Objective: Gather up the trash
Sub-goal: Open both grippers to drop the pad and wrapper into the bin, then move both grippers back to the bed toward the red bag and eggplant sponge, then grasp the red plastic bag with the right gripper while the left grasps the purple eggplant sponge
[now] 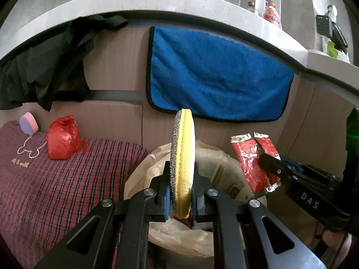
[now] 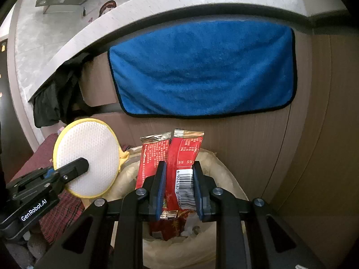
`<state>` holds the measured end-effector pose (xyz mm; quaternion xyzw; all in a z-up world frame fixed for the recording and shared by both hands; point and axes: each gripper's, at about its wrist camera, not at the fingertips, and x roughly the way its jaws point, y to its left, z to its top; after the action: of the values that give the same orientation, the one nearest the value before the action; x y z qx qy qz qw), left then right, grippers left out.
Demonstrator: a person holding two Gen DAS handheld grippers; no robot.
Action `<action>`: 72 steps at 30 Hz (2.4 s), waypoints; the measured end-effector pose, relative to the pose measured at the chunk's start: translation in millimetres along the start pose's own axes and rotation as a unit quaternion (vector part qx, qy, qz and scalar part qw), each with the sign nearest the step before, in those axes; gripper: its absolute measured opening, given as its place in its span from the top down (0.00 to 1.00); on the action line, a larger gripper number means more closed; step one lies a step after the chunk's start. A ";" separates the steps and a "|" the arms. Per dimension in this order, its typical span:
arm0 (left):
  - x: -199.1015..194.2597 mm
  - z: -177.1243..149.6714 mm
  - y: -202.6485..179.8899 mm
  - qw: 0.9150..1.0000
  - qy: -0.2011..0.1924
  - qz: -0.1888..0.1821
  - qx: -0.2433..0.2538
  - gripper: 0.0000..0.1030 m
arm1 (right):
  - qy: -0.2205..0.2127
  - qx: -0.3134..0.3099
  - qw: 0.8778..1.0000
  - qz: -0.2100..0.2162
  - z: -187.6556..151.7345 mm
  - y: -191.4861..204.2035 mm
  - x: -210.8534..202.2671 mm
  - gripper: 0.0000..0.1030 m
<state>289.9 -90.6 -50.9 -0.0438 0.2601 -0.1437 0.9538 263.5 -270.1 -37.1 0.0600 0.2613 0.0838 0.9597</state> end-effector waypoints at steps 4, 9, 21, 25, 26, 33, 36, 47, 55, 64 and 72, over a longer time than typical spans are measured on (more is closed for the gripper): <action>1.4 1.5 3.2 0.999 -0.003 -0.034 -0.010 0.74 | 0.005 0.005 1.000 0.007 -2.0 -2.0 2.1 0.75; -3.1 5.9 10.9 0.999 -0.010 -0.038 -0.014 0.55 | 0.001 0.001 1.000 -0.003 -4.9 0.2 4.0 0.60; -52.5 36.4 136.1 0.995 -0.031 0.059 -0.068 0.55 | 0.000 -0.022 0.999 0.027 8.8 41.9 1.6 0.58; -71.1 37.7 212.2 0.987 -0.040 0.102 -0.120 0.54 | 0.004 -0.047 0.997 0.056 16.7 81.0 16.0 0.57; -73.9 37.1 227.7 0.985 -0.040 0.110 -0.130 0.54 | 0.006 -0.054 0.997 0.062 18.6 92.4 21.7 0.57; -87.3 22.3 324.4 0.973 -0.015 0.147 -0.178 0.54 | 0.049 -0.105 0.987 0.109 25.9 185.2 77.7 0.57; -94.3 17.9 350.9 0.974 -0.003 0.147 -0.172 0.54 | 0.065 -0.108 0.983 0.131 30.9 219.6 106.6 0.57; -85.6 22.6 419.4 0.973 0.004 0.126 -0.193 0.53 | 0.062 -0.163 0.980 0.093 30.5 320.2 198.6 0.56; -14.3 53.7 433.4 0.968 0.023 0.131 -0.214 0.53 | 0.109 -0.192 0.974 0.043 21.8 323.1 236.8 0.61; 62.9 91.9 429.4 0.953 0.032 0.173 -0.245 0.52 | 0.140 -0.134 0.977 0.086 20.8 272.9 213.7 0.64; 32.8 63.8 445.7 0.948 0.043 0.247 -0.196 0.46 | 0.145 -0.116 0.977 0.102 14.6 256.3 205.2 0.64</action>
<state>461.5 325.8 -82.3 -0.1583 0.3270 0.1484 0.9198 412.1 19.1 -84.8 -0.0379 0.3788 0.2182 0.8986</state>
